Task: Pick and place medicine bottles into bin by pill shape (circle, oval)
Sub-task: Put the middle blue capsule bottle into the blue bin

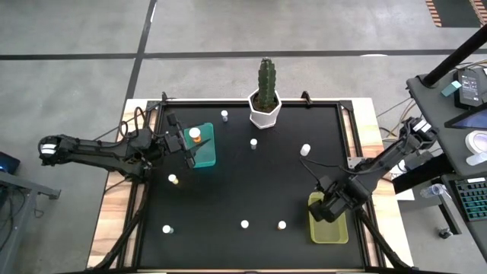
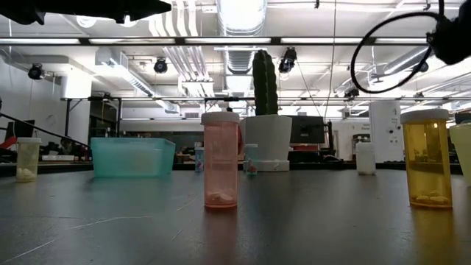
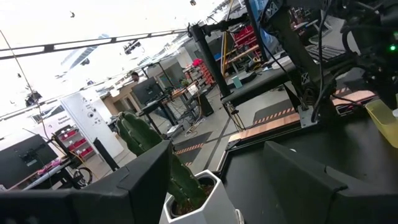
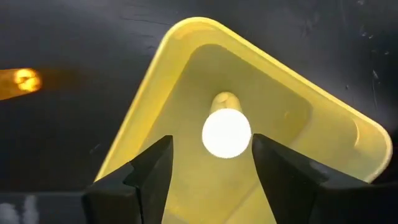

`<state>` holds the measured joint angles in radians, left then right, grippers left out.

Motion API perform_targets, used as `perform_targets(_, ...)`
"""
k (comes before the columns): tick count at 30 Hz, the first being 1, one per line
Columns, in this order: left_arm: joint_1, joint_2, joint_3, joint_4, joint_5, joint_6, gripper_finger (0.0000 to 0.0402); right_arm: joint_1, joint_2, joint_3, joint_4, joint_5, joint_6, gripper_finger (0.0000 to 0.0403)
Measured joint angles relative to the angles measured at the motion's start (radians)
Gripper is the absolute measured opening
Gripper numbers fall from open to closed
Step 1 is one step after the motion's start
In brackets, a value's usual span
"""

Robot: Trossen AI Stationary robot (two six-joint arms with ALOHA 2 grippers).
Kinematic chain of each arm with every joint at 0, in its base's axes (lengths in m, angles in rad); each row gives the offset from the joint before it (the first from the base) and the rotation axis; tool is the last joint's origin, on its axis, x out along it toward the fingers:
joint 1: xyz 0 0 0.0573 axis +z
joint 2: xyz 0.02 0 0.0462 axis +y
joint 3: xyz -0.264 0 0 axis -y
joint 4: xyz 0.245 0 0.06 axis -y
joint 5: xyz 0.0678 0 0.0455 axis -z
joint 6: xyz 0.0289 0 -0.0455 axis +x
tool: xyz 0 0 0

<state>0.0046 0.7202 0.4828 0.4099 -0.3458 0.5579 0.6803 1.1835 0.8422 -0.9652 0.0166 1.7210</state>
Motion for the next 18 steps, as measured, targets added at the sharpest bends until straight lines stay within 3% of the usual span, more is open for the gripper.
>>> perform_targets(10, 0.0, 0.0, 0.0, 0.008, 0.0, 0.001, 0.0238, -0.004, -0.011, 0.149, -0.16, 0.089, -0.048, 0.0197)
perform_targets(18, 0.0, 0.0, 0.0, 0.024, 0.0, 0.0, 0.0238, -0.084, -0.011, 0.227, -0.127, 0.291, -0.299, 0.0185)
